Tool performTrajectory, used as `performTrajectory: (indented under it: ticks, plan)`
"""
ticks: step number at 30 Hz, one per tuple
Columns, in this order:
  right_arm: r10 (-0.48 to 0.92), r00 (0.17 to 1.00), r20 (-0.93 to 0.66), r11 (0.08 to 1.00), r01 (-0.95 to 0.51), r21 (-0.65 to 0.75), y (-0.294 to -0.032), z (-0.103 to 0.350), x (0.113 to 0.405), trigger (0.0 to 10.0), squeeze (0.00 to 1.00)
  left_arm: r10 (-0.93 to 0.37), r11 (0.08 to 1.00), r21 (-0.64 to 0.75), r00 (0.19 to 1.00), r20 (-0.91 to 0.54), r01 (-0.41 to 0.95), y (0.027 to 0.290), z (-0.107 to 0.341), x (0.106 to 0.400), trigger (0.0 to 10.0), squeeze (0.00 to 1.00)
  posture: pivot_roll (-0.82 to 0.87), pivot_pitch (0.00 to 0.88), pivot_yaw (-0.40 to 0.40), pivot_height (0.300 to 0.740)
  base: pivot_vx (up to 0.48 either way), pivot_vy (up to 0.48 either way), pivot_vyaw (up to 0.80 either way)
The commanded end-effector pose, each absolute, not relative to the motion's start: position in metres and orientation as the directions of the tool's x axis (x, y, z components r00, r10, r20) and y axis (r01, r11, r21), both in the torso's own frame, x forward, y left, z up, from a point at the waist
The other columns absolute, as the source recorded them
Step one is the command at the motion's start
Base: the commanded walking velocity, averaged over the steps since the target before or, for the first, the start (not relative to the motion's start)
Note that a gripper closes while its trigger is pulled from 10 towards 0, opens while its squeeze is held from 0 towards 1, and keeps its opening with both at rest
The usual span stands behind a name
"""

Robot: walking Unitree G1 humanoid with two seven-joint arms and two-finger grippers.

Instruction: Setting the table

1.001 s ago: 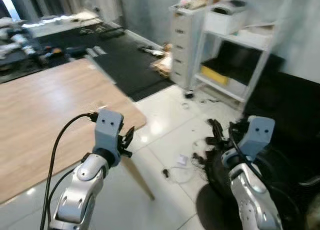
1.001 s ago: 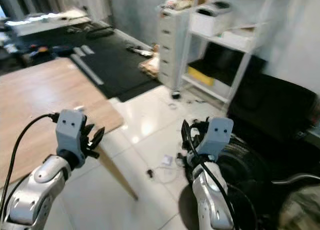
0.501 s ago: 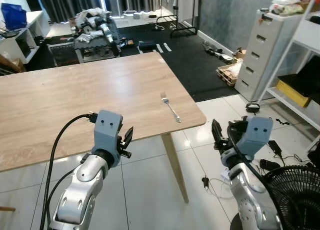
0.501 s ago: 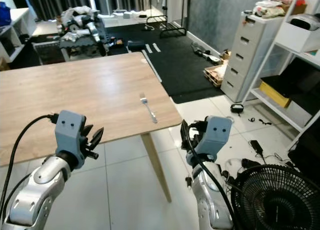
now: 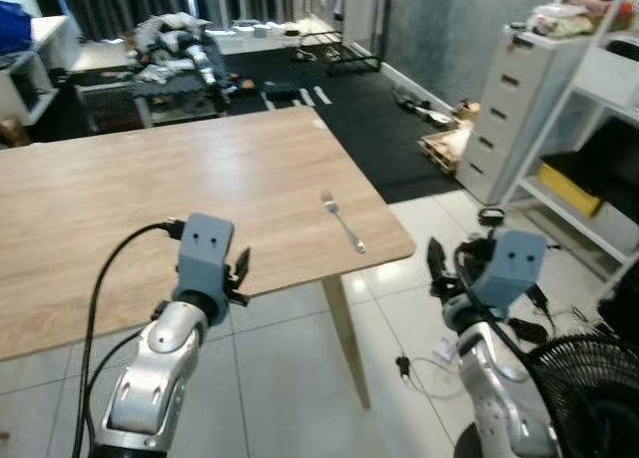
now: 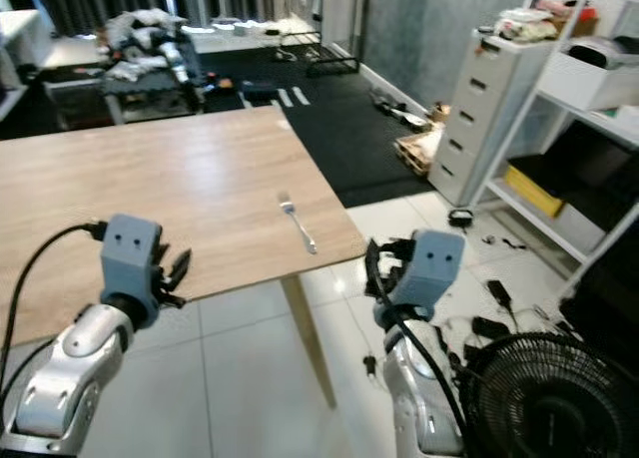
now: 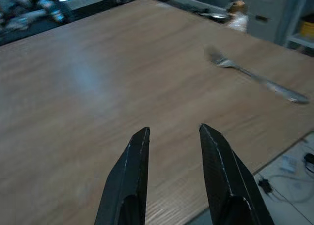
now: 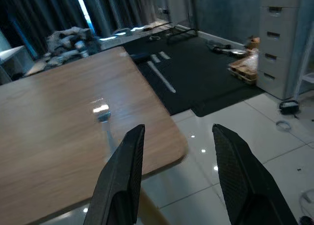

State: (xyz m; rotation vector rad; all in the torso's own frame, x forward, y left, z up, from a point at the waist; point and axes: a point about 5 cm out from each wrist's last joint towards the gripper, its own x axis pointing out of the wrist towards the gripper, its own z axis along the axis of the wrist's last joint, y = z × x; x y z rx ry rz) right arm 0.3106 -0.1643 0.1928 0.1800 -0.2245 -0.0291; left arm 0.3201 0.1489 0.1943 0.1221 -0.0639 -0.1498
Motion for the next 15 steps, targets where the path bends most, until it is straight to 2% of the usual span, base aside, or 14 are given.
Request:
performTrajectory:
  ticks: [1,6,12,15]
  plan:
    - [-0.054,0.976,0.211,0.983,0.016,0.181,-0.1667,0.1899,0.3089,10.0,0.00,-0.157,0.980,0.131,0.987,0.037,0.151,0.1477,0.1895,0.3206,10.0,0.00,0.08,0.059,0.121,0.740,0.472,0.000,0.00]
    - [-0.047,0.974,0.222,0.985,0.008,0.172,-0.1648,0.1913,0.3090,10.0,0.00,-0.159,0.979,0.138,0.987,0.041,0.152,0.1472,0.1900,0.3207,10.0,0.00,0.09,0.057,0.122,0.740,0.472,0.000,0.00]
    - [-0.076,0.971,0.226,0.983,0.035,0.181,-0.1690,0.1925,0.3100,10.0,0.00,-0.159,0.978,0.143,0.986,0.044,0.151,0.1472,0.1904,0.3221,10.0,0.00,0.09,0.054,0.125,0.740,0.472,0.000,0.69]
    - [-0.112,0.968,0.223,0.975,0.063,0.214,-0.1737,0.1925,0.3104,10.0,0.00,-0.161,0.977,0.146,0.986,0.046,0.153,0.1465,0.1908,0.3224,10.0,0.00,0.09,0.052,0.127,0.740,0.472,0.000,0.00]
